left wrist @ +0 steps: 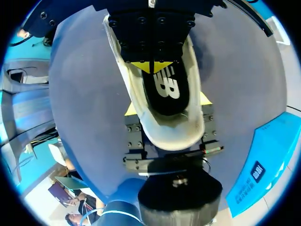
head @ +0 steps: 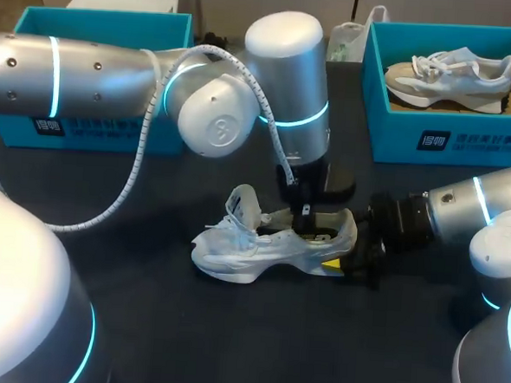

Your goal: Take the shoe out of the shoebox, open the shoe tongue, remove and reinsert the insole, then place the shoe into the shoebox

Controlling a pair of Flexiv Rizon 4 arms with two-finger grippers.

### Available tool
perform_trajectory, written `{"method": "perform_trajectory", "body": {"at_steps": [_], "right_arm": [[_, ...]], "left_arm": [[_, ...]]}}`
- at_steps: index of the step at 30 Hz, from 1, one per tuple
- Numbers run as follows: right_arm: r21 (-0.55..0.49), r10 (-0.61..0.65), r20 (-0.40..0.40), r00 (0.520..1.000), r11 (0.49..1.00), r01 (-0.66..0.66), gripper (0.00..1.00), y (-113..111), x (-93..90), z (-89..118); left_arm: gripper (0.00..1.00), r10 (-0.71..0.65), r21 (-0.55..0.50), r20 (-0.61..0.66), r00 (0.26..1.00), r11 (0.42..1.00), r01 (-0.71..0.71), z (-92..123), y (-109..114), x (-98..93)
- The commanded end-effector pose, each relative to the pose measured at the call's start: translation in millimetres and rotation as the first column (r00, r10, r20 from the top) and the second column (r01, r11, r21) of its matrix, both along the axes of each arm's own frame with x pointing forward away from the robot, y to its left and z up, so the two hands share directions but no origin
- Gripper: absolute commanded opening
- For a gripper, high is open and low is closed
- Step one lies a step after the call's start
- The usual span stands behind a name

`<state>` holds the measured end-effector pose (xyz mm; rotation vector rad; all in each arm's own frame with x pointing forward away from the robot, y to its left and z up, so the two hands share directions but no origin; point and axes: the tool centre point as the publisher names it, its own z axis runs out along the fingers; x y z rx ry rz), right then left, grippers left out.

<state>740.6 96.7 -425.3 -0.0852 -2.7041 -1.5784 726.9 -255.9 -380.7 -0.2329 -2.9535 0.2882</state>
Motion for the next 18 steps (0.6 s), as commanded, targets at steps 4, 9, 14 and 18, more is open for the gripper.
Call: {"method": "perform_trajectory", "body": {"at_steps": [4, 9, 14, 18], "right_arm": [[-0.005, -0.001, 0.0, 1.0, 1.0, 0.001, 0.0, 4, 1.2, -4], [-0.005, -0.001, 0.0, 1.0, 1.0, 0.001, 0.0, 4, 1.2, -4], [-0.005, -0.001, 0.0, 1.0, 1.0, 0.001, 0.0, 4, 1.2, -4], [-0.005, -0.001, 0.0, 1.0, 1.0, 0.001, 0.0, 4, 1.2, -4]], "left_arm": [[0.0, -0.037, 0.006, -0.047, 0.998, 0.999, 0.037, -5, 8, -1.5], [0.39, -0.067, -0.002, -0.071, 0.995, 0.998, 0.067, -4, 12, -6.6], [0.53, -0.078, -0.002, -0.083, 0.994, 0.997, 0.078, -9, 11, -7.7], [0.58, -0.076, -0.006, -0.062, 0.995, 0.997, 0.076, -17, 10, -5.5]]}}
